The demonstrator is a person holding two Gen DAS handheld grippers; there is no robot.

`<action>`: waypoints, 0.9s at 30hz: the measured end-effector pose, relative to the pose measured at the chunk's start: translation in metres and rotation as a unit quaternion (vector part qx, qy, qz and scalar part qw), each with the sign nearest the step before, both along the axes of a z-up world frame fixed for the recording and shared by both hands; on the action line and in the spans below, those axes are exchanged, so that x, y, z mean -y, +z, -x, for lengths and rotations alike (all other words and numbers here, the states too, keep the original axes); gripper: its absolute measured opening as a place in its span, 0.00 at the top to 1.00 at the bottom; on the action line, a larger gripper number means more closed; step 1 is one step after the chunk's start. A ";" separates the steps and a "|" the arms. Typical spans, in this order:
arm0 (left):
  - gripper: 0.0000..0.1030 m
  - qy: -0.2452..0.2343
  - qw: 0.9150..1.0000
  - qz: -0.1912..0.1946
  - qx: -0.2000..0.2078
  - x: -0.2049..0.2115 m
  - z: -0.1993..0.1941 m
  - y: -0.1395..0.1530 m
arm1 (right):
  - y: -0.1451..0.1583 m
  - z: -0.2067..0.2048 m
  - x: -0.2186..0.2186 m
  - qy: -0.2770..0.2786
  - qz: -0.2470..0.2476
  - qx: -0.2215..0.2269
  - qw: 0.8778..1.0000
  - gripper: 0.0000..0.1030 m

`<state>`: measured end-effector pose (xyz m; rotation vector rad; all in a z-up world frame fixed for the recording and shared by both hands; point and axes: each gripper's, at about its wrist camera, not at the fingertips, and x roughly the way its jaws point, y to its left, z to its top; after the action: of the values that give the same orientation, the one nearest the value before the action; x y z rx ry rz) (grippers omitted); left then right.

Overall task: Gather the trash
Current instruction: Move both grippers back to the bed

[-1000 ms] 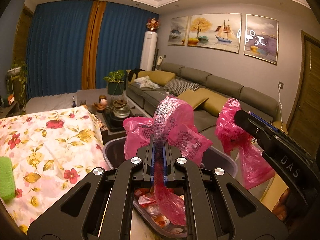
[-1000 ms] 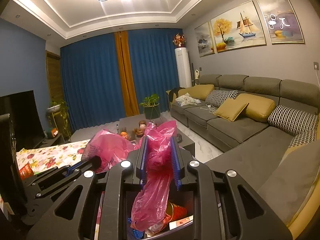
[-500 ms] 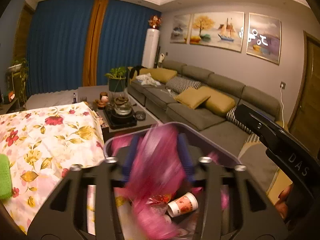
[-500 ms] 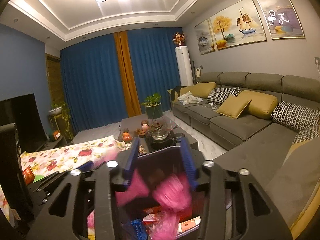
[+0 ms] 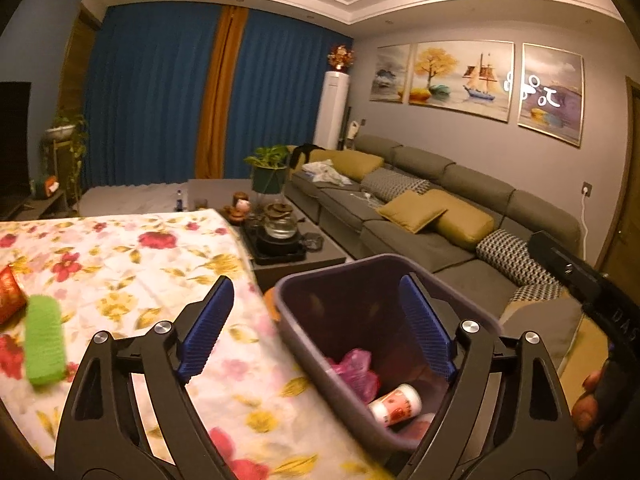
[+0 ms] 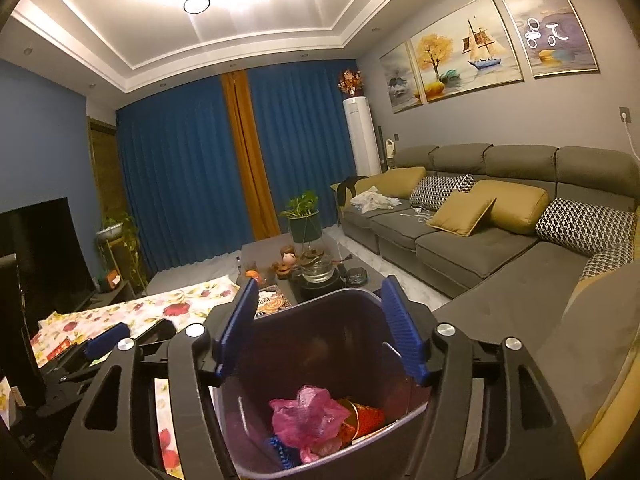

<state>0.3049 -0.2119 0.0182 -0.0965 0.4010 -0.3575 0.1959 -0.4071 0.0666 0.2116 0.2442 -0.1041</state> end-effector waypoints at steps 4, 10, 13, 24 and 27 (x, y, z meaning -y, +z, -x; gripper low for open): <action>0.17 0.014 1.000 -0.007 -0.002 -0.024 0.015 0.001 | 0.006 0.014 -0.013 0.007 -0.003 0.004 1.000 0.31; 0.17 0.046 0.999 -0.023 0.007 -0.074 0.039 0.004 | 0.016 0.028 -0.043 0.030 0.010 0.011 0.999 0.29; 0.17 0.072 0.997 -0.027 0.009 -0.106 0.050 0.004 | 0.019 0.030 -0.072 0.058 0.021 0.009 0.998 0.29; 0.16 0.198 0.979 -0.048 0.014 -0.240 0.082 -0.002 | 0.008 0.017 -0.184 0.145 0.049 -0.015 0.988 0.27; 0.16 0.232 0.972 -0.046 0.010 -0.269 0.082 -0.001 | -0.001 0.007 -0.218 0.166 0.054 -0.030 0.984 0.27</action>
<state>0.2228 0.0571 0.0170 -0.0929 0.3612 0.1211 0.1891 -0.1888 0.0654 0.0573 0.3298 0.2064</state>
